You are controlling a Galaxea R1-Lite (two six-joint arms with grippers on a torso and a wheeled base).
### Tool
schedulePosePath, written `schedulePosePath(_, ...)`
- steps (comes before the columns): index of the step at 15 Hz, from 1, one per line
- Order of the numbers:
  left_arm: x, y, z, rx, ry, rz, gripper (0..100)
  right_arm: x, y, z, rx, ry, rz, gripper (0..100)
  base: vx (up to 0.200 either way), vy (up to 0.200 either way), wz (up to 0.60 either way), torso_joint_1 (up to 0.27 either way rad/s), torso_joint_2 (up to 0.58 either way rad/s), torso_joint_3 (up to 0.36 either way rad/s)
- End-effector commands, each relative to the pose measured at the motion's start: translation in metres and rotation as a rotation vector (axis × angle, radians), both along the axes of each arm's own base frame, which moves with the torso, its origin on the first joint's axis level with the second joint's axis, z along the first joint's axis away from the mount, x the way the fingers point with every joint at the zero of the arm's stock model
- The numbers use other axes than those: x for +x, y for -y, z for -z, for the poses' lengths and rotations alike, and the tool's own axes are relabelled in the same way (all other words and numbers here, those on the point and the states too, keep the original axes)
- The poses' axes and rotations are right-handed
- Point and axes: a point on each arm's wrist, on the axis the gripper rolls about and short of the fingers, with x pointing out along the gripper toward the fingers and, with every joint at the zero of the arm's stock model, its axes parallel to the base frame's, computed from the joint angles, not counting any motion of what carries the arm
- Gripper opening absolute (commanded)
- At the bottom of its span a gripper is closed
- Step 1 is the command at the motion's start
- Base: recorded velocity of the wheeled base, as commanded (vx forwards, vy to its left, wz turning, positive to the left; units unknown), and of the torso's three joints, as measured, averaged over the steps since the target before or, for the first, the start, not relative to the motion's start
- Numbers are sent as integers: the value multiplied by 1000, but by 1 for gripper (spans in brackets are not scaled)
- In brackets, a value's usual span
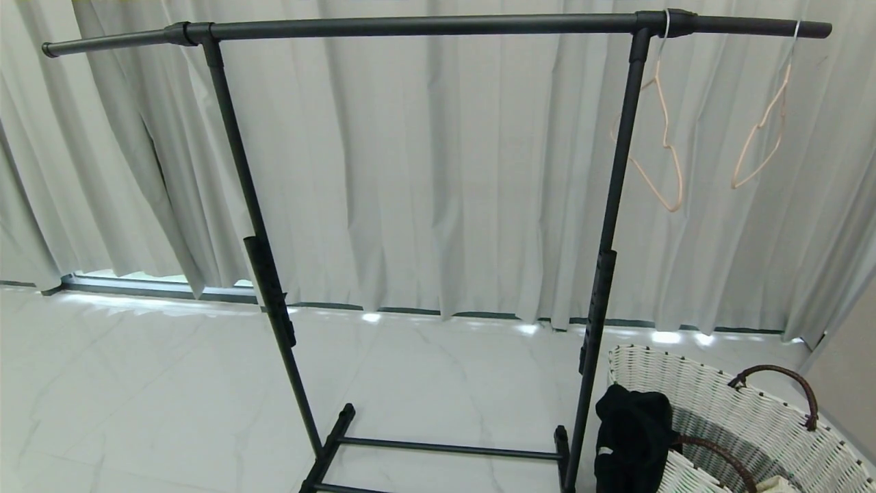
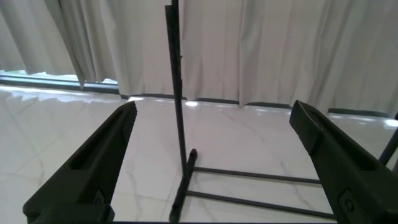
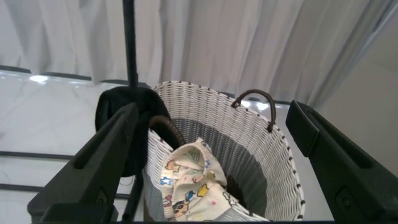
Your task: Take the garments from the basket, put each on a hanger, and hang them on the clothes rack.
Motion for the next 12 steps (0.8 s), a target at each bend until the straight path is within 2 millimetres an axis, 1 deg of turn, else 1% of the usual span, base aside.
schedulePosePath(1,0,0,0,0,-2,0,100,0,0,0,-1,0,-2,100,0,0,0,0,0,0)
schedulePosePath(2,0,0,0,0,0,0,100,0,0,0,1,-1,0,100,0,0,0,0,0,0)
schedulePosePath(5,0,0,0,0,-2,0,100,0,0,0,1,-1,0,100,0,0,-600,-1,1,2)
schedulePosePath(12,0,0,0,0,0,0,100,0,0,0,4,-1,0,100,0,0,0,0,0,0)
